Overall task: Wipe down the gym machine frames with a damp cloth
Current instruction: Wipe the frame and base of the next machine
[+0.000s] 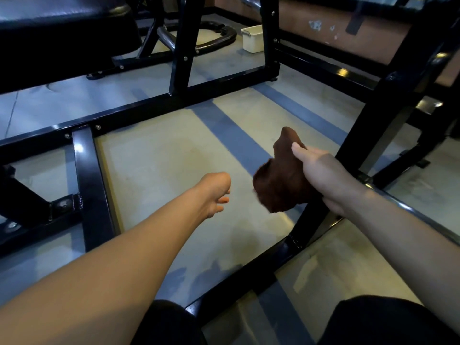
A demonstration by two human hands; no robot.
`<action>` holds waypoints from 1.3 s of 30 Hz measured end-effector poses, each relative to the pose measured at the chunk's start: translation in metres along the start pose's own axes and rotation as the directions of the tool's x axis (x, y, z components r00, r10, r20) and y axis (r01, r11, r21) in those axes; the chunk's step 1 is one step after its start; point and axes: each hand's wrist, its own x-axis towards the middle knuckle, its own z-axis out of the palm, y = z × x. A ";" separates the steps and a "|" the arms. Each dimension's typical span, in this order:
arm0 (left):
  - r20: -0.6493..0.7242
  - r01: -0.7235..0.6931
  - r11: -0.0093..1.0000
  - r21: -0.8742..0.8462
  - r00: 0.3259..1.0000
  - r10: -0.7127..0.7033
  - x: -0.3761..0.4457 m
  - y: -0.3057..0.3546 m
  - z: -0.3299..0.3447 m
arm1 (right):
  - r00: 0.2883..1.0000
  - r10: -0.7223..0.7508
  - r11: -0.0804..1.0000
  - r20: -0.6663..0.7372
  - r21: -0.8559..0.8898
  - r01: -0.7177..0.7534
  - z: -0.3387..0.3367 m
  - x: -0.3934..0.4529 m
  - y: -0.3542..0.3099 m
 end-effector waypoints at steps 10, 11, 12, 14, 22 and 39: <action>0.392 -0.267 0.963 0.040 0.891 0.231 -0.021 0.019 -0.003 | 0.925 0.080 0.994 0.371 -0.093 -0.049 -0.012 -0.016 -0.010; 0.376 -0.282 0.959 0.035 0.893 0.249 -0.020 0.019 -0.004 | 0.929 0.101 0.993 0.355 -0.100 -0.070 -0.013 -0.014 -0.008; 0.364 -0.299 0.954 0.012 0.890 0.275 -0.018 0.018 -0.004 | 0.935 0.132 0.987 0.328 -0.126 -0.095 -0.015 -0.011 -0.004; 0.348 -0.295 0.952 -0.077 0.887 0.303 -0.017 0.019 -0.002 | 0.932 0.217 0.972 0.289 -0.153 -0.179 -0.020 -0.006 0.003; 0.171 -0.153 0.866 -0.477 0.950 0.262 -0.017 0.029 0.001 | 0.850 0.216 0.732 0.480 0.497 -0.467 -0.021 0.010 0.018; 0.167 -0.372 0.702 0.607 0.924 0.345 -0.001 0.003 0.006 | 0.918 -0.351 0.636 0.185 -0.673 0.378 -0.011 0.014 0.029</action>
